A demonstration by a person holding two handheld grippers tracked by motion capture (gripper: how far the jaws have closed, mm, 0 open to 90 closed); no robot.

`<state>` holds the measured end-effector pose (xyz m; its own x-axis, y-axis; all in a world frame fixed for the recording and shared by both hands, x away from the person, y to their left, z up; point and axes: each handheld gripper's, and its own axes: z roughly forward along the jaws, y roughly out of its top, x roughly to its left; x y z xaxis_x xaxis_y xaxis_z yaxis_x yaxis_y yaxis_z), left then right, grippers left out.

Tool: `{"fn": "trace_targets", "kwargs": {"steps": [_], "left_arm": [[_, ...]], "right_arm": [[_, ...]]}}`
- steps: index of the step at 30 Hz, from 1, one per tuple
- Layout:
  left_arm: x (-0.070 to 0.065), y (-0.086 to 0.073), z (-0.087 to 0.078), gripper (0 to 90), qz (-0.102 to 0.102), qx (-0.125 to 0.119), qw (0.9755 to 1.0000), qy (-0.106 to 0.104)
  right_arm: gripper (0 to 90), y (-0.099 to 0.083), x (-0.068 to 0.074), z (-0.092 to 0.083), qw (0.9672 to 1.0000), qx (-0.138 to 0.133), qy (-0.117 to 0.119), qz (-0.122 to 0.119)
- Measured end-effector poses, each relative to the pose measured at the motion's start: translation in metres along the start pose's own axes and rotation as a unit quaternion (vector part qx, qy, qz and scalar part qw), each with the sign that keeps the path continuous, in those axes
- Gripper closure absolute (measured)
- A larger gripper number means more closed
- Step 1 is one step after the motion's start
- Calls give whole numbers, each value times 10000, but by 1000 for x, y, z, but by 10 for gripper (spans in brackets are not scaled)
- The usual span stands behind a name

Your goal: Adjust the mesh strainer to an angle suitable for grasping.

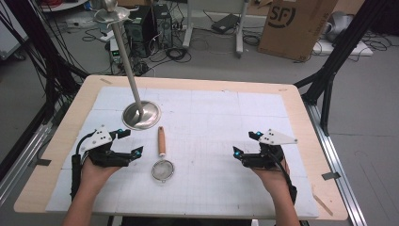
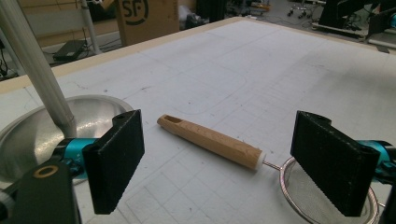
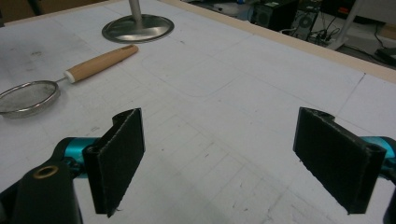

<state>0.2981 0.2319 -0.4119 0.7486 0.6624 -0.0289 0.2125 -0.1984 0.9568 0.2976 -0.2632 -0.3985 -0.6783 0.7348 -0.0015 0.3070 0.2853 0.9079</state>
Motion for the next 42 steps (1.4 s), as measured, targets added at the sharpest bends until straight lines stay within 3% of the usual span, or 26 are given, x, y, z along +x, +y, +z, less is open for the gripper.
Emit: {"fn": "trace_targets", "kwargs": {"steps": [3, 8, 24, 31, 36, 42], "left_arm": [[0, -1, 1, 179, -40, 62, 10000, 2], [-2, 0, 1, 180, -111, -75, 9999, -48], [-4, -2, 6, 189, -87, 1, 9999, -108], [-7, -6, 12, 241, -217, 166, 9995, -151], [-10, -8, 17, 260, -77, 283, 9994, -174], [-11, -10, 18, 367, -50, 342, 9990, -269]], "right_arm": [[156, -2, 0, 0, 10000, 23, 8, 13], [157, -2, 2, 2, 10000, 77, 10, -44], [157, -2, 5, 3, 9999, 135, 16, -60], [157, -1, 4, 1, 10000, 81, 15, -23], [157, -1, 6, 3, 9999, 152, 21, -48], [157, -1, 7, 4, 9998, 169, 24, -62]]}}
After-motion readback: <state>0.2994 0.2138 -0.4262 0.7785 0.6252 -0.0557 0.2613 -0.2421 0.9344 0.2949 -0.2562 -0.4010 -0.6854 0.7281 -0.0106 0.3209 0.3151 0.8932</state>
